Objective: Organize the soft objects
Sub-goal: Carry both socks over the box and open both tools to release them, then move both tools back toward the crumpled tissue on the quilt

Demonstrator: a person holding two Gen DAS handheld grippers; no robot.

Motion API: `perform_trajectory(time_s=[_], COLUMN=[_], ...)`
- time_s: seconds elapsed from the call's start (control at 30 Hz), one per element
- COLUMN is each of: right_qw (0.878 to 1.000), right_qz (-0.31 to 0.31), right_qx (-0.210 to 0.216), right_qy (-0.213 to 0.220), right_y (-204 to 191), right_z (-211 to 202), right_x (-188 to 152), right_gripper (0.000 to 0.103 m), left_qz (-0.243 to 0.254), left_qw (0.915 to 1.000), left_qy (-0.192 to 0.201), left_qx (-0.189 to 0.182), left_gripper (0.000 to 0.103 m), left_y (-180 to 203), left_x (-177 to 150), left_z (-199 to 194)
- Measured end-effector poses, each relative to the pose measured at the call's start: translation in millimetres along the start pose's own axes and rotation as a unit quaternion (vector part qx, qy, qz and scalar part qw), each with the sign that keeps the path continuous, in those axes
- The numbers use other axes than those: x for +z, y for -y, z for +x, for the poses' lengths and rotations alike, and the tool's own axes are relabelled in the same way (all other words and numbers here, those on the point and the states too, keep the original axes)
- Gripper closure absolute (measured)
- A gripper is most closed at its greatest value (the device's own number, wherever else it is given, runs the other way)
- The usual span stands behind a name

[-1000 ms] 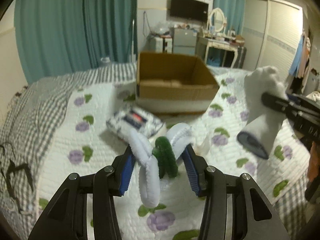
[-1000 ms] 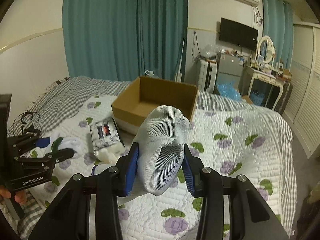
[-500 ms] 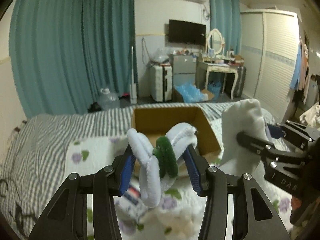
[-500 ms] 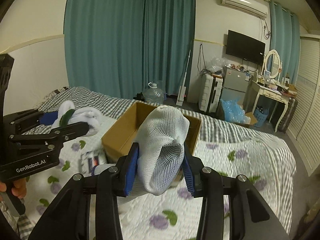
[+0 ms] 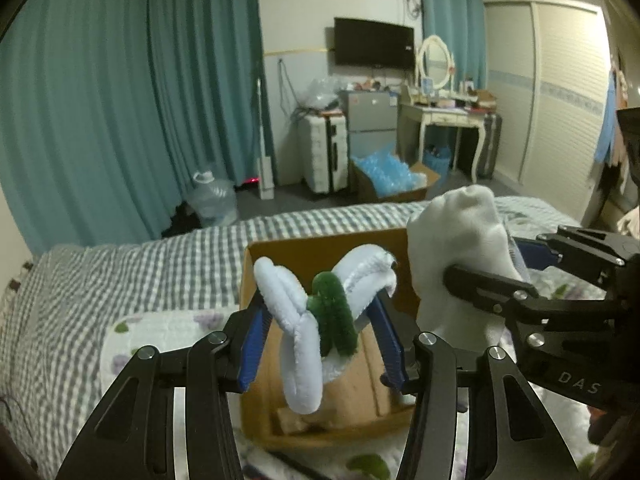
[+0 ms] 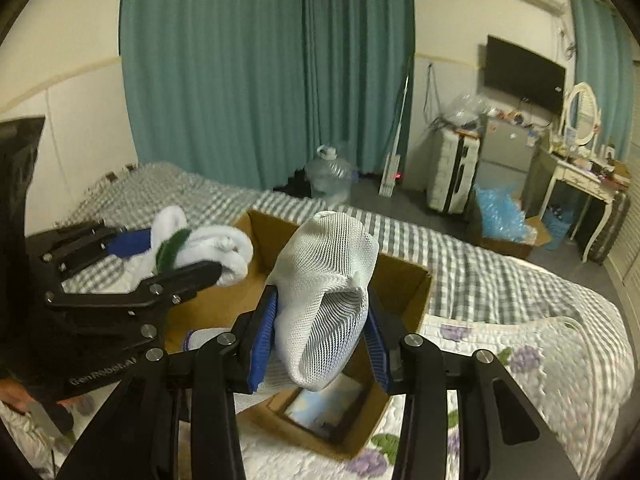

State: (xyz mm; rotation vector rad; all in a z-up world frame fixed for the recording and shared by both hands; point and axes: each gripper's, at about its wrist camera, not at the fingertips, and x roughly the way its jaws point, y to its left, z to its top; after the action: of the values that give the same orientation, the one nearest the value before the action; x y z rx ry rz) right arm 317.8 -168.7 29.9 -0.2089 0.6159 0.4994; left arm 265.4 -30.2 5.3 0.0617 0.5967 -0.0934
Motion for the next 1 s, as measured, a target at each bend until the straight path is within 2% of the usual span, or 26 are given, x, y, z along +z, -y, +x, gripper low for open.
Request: perform_trajectory(time_s=[0.1, 0.2, 0.23, 0.27, 0.3, 0.33, 0.37, 0.47, 0.57, 0.63, 0.77, 0.9, 1.0], right_qw=[1.0, 0.999, 0.999, 0.999, 0.999, 0.999, 0.999, 0.999, 0.997, 0.997, 0.996, 0.994, 0.989], right_qz=[0.012, 0.023, 0.027, 0.03, 0.032, 0.034, 0.035, 0.042, 0.046, 0.044, 0.031, 0.01, -0.001], right_qx=[0.009, 0.005, 0.002, -0.003, -0.01, -0.016, -0.019, -0.034, -0.052, -0.057, -0.072, -0.09, -0.117], right_qy=[-0.026, -0.031, -0.029, -0.025, -0.017, -0.009, -0.004, 0.007, 0.018, 0.028, 0.049, 0.067, 0.086], right_y=[9, 19, 20, 22, 23, 24, 24, 29, 29, 26, 14, -5, -22], right_z=[33, 50, 51, 51, 49, 46, 42, 29, 8, -11, -56, -106, -149], right_x=[-2, -2, -2, -3, -4, -4, -4, -2, 2, 5, 12, 20, 25], right_gripper=[0.061, 0.057, 0.049, 0.043, 0.032, 0.03, 0.03, 0.03, 0.026, 0.013, 0.008, 0.001, 0.0], left_qz=[-0.007, -0.017, -0.015, -0.014, -0.013, -0.013, -0.011, -0.008, -0.008, -0.004, 0.006, -0.012, -0.012], left_qw=[0.9999, 0.9997, 0.9997, 0.9996, 0.9994, 0.9993, 0.9993, 0.9997, 0.9998, 1.0, 0.9995, 0.998, 0.996], left_qy=[-0.008, -0.02, -0.021, -0.024, -0.031, -0.035, -0.037, -0.021, -0.016, -0.008, 0.024, 0.059, 0.086], left_qx=[0.004, 0.003, 0.0, -0.002, -0.004, -0.006, -0.006, 0.0, -0.001, -0.002, 0.02, 0.019, 0.018], left_gripper=[0.05, 0.045, 0.043, 0.036, 0.031, 0.024, 0.021, 0.02, 0.02, 0.019, 0.003, 0.002, 0.0], left_y=[-7, -12, -12, -12, -12, -11, -11, -6, -4, -2, 1, -4, -5], left_x=[-3, -9, -12, -15, -18, -19, -21, -21, -15, -10, 5, 18, 23], left_z=[22, 42, 45, 48, 52, 54, 55, 46, 32, 20, -20, -72, -113])
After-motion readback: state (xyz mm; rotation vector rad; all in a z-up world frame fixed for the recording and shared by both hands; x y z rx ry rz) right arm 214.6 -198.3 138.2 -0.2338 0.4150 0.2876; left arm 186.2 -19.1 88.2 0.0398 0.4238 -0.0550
